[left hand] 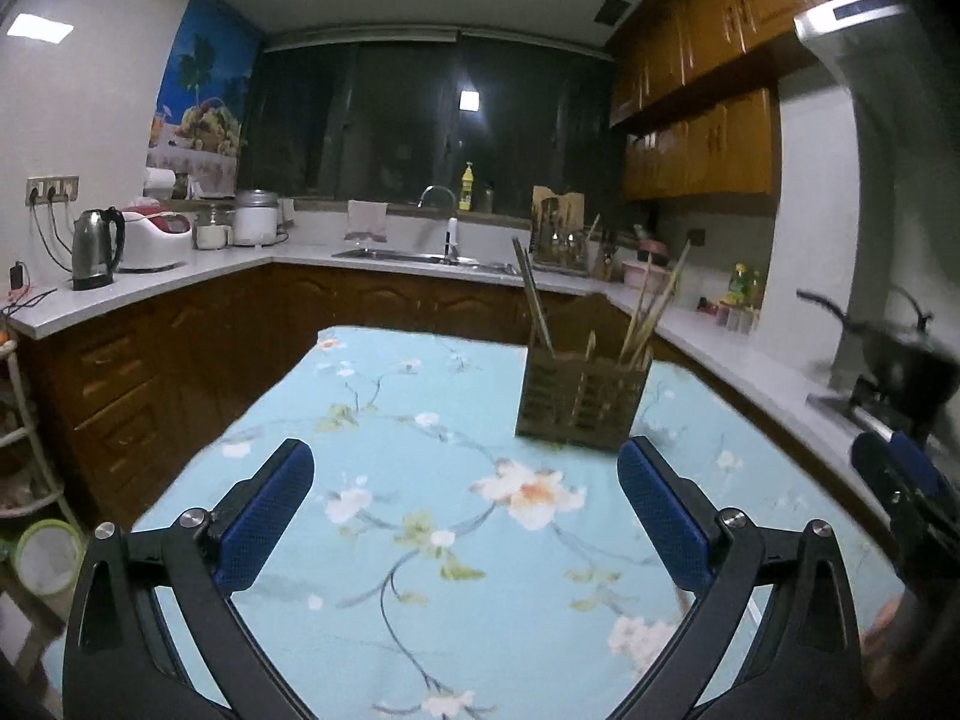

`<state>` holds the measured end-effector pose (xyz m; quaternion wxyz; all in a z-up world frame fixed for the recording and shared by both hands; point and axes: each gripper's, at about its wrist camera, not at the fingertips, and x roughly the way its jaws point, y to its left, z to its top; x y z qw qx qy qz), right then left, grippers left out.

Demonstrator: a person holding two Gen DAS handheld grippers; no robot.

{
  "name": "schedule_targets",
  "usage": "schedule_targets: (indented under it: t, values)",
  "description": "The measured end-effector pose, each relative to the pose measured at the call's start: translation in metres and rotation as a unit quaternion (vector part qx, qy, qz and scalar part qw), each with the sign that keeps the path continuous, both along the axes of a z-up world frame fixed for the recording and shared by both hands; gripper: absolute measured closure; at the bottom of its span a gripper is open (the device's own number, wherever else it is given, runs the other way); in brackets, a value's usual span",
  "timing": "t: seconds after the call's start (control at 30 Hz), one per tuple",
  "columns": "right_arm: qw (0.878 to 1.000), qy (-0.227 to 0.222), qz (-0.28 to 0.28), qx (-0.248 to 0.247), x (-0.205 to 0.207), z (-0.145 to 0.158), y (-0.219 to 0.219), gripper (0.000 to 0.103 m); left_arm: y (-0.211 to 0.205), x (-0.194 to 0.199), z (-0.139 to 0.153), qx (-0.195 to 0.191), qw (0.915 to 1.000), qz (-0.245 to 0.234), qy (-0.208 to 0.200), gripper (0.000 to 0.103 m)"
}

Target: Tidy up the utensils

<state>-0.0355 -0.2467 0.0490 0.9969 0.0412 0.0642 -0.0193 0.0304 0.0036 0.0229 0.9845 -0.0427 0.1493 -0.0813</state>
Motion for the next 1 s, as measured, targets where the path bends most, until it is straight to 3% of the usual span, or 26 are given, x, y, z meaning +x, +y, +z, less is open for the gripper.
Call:
schedule_targets:
  t: [0.1,0.37,0.63,0.77,1.0]
  values:
    - [0.999,0.034,0.008,0.011,0.007,-0.016,-0.002,0.0,-0.007,-0.002,-0.018,0.009,0.9999,0.003,0.011,0.0]
    - [0.999,0.052,0.002,0.015,0.009,-0.033,-0.01,0.0,-0.014,-0.005,-0.034,0.022,0.9995,0.002,0.025,0.0]
    - [0.998,0.061,0.008,0.022,0.008,-0.04,-0.013,0.0,-0.021,-0.006,-0.039,0.037,0.9988,0.001,0.032,0.0]
    - [0.998,0.034,0.026,0.054,-0.005,-0.032,-0.018,0.0,-0.022,-0.004,-0.04,0.038,0.9986,0.001,0.038,0.0]
    - [0.998,0.046,0.014,0.039,-0.001,-0.036,-0.017,0.0,-0.024,-0.004,-0.04,0.04,0.9986,0.003,0.034,0.0]
